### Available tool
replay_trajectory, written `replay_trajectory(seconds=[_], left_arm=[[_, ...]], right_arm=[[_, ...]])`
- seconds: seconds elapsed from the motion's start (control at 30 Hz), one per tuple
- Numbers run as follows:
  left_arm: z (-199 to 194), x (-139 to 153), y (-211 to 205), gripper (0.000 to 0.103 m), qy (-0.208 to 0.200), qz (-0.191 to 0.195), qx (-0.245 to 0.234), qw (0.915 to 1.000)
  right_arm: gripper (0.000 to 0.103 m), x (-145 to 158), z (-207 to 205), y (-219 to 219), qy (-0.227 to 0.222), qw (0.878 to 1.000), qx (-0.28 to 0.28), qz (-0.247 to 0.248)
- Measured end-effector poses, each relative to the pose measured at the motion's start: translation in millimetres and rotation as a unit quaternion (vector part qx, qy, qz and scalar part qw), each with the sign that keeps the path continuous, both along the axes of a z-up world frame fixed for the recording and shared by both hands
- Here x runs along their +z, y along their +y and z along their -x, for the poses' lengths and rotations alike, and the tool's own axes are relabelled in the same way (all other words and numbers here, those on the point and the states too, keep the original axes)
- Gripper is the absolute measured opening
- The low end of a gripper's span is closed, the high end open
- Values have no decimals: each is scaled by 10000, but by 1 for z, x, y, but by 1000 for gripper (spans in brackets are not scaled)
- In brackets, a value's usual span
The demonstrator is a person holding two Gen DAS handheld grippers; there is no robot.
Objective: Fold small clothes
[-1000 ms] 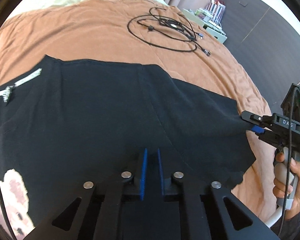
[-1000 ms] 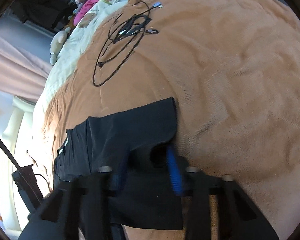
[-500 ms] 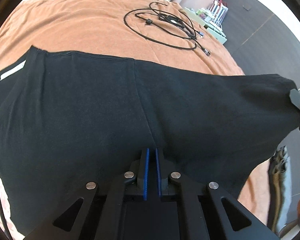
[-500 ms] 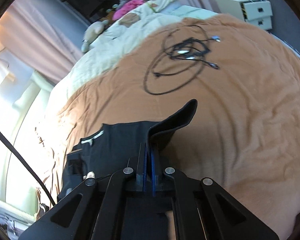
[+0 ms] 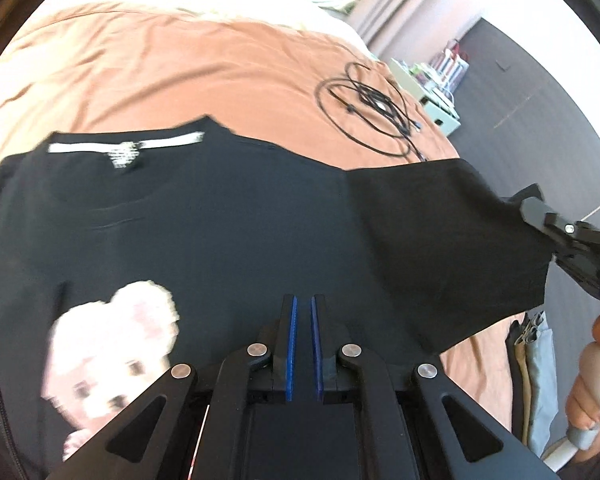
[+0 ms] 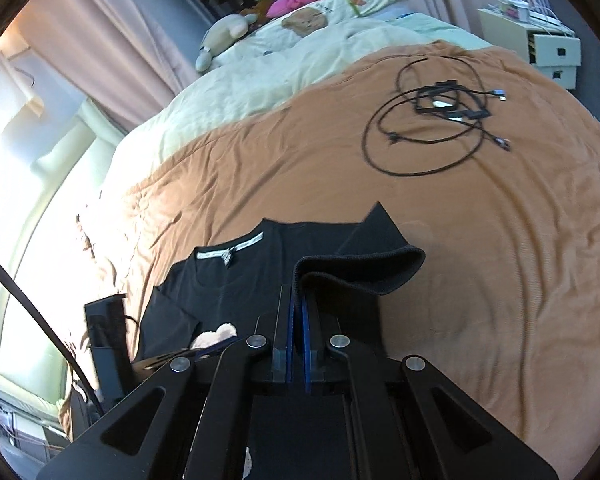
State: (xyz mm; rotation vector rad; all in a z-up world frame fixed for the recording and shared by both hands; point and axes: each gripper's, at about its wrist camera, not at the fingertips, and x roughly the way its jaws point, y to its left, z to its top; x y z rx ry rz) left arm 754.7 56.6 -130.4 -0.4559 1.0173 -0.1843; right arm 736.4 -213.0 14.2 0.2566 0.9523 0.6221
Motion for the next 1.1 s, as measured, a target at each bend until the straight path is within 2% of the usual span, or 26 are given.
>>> replay_trajectory(seconds=[0.23, 0.5, 0.53, 0.57, 0.6, 0.63, 0.73, 0.83, 0.9, 0.97, 1.03, 1.1], left_arm=[[45, 12, 53, 7, 20, -6, 233, 9997], [66, 13, 87, 7, 51, -198, 417, 9989], [67, 12, 89, 7, 67, -212, 435, 9988], [67, 11, 91, 7, 81, -216, 449, 9987], [66, 9, 92, 7, 97, -210, 463, 9987], [66, 8, 91, 7, 107, -205, 467, 9986], [65, 4, 89, 7, 153, -217, 436, 9987], [57, -2, 81, 8, 223, -273, 391, 9986], [49, -8, 74, 14, 291, -309, 328, 9986], [41, -13, 67, 30, 315, -358, 270, 9985], [34, -18, 60, 37, 304, -393, 218, 9985], [26, -23, 53, 39, 328, -401, 165, 9985]], right_arm=[[0, -17, 4, 52, 132, 9995, 147, 259], [3, -45, 10, 112, 449, 9953, 611, 605], [17, -46, 9, 114, 477, 9950, 646, 588], [50, -45, 8, 113, 472, 9953, 667, 524], [66, -42, 7, 111, 419, 9960, 644, 449], [74, -39, 6, 107, 326, 9971, 578, 374], [74, -38, 0, 90, 325, 9979, 532, 167], [74, -42, -5, 72, 200, 9986, 310, 383], [74, -51, -11, 58, 203, 9981, 103, 566], [74, -60, -15, 50, 244, 9972, -14, 705], [74, -72, -20, 41, 276, 9951, -166, 939], [67, -81, -24, 40, 305, 9931, -264, 1104]])
